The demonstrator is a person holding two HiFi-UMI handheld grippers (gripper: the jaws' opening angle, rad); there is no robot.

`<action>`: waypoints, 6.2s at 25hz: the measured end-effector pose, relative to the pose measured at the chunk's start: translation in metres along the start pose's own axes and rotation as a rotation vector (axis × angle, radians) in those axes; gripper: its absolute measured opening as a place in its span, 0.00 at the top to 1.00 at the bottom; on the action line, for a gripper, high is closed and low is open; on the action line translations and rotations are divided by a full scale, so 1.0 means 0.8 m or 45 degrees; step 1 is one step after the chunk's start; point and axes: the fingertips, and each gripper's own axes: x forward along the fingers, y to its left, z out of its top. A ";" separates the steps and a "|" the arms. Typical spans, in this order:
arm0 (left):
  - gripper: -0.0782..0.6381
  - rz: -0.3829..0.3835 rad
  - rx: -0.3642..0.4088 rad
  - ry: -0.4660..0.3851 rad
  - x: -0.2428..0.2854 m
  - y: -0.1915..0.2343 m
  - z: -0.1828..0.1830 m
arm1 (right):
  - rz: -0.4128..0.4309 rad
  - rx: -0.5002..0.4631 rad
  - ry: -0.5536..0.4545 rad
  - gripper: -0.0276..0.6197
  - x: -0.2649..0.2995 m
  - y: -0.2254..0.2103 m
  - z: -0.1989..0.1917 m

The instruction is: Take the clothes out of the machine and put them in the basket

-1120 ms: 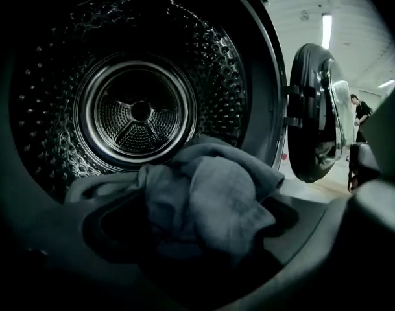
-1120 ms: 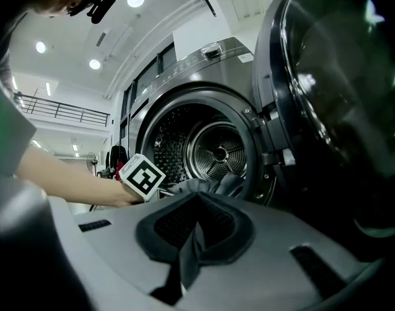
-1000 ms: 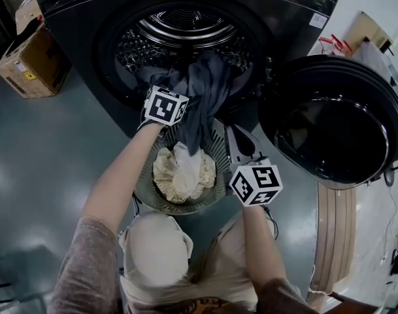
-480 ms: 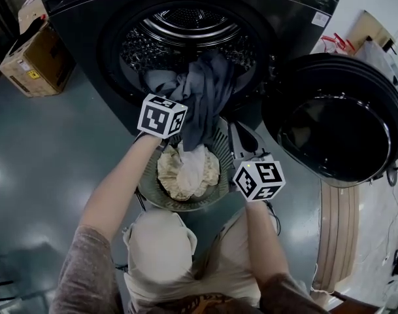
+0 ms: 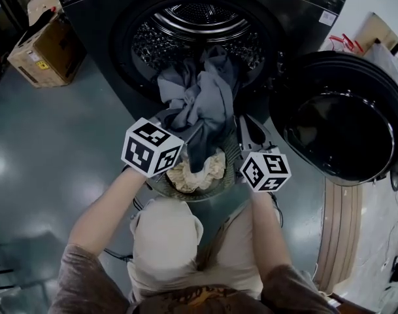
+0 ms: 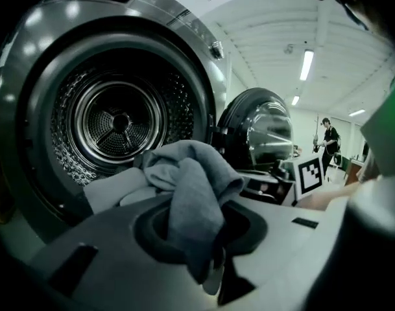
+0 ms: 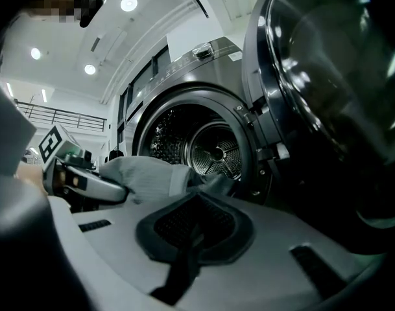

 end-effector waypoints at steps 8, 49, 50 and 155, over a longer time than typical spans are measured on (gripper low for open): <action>0.76 -0.047 0.017 0.059 -0.029 -0.038 -0.023 | 0.018 0.002 -0.003 0.96 0.000 0.002 0.000; 0.43 0.413 -0.026 0.178 0.172 0.165 -0.013 | 0.007 -0.134 -0.002 0.96 -0.012 0.024 0.015; 0.48 0.417 -0.015 0.177 0.172 0.163 -0.014 | 0.003 -0.132 -0.004 0.96 -0.012 0.023 0.016; 0.51 0.314 -0.241 0.131 0.107 0.142 -0.074 | 0.078 -0.172 0.038 0.96 0.008 0.049 0.000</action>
